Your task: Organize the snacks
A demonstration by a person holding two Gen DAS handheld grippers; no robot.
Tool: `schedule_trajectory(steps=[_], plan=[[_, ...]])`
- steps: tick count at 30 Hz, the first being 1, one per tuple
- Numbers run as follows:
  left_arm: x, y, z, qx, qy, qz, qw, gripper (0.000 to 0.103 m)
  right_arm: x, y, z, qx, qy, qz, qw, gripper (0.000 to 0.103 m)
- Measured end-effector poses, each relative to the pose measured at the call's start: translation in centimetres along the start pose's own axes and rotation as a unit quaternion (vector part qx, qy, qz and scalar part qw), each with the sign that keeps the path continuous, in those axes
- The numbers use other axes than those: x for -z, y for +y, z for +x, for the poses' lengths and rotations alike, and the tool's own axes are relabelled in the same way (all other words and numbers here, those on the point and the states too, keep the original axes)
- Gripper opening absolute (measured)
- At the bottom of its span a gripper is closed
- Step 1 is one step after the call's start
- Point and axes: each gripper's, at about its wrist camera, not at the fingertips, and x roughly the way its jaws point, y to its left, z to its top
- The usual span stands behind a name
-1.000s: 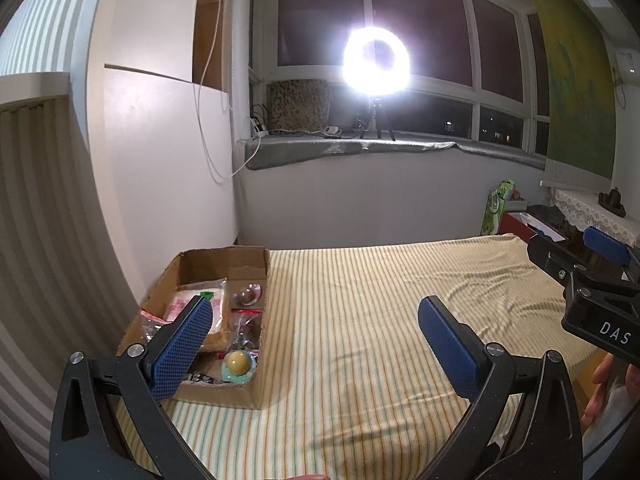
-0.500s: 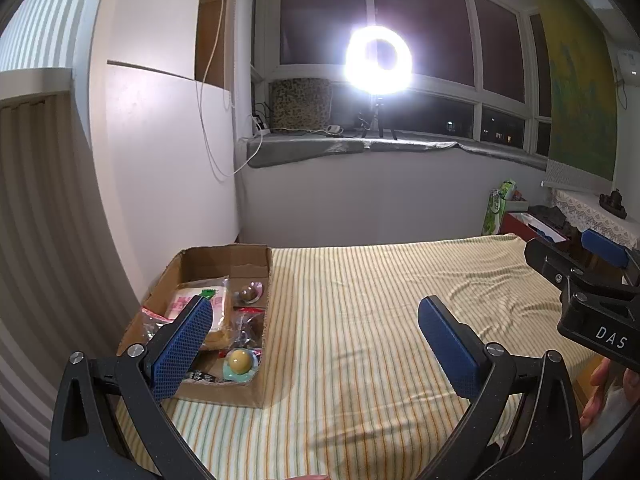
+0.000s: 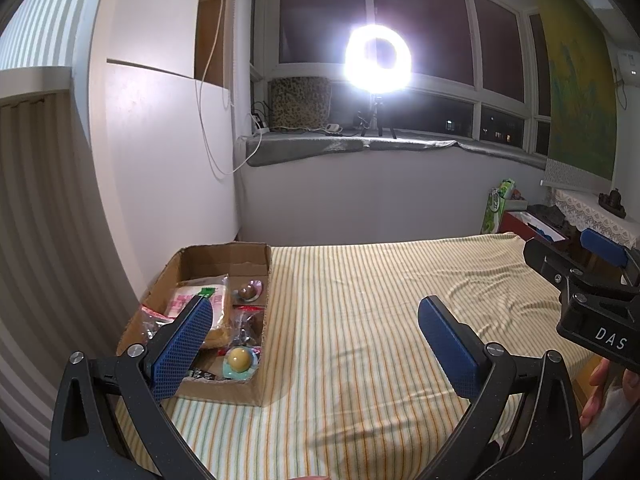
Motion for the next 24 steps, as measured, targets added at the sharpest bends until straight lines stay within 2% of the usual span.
schedule_trajectory(steps=[20, 24], plan=[[0.01, 0.31, 0.38, 0.006, 0.008, -0.003, 0.9999, 0.102, 0.04, -0.38, -0.09, -0.006, 0.005, -0.004, 1.000, 0.103], [0.04, 0.03, 0.15, -0.015, -0.012, 0.005, 0.9998, 0.102, 0.02, -0.50, -0.09, -0.007, 0.008, -0.005, 1.000, 0.103]])
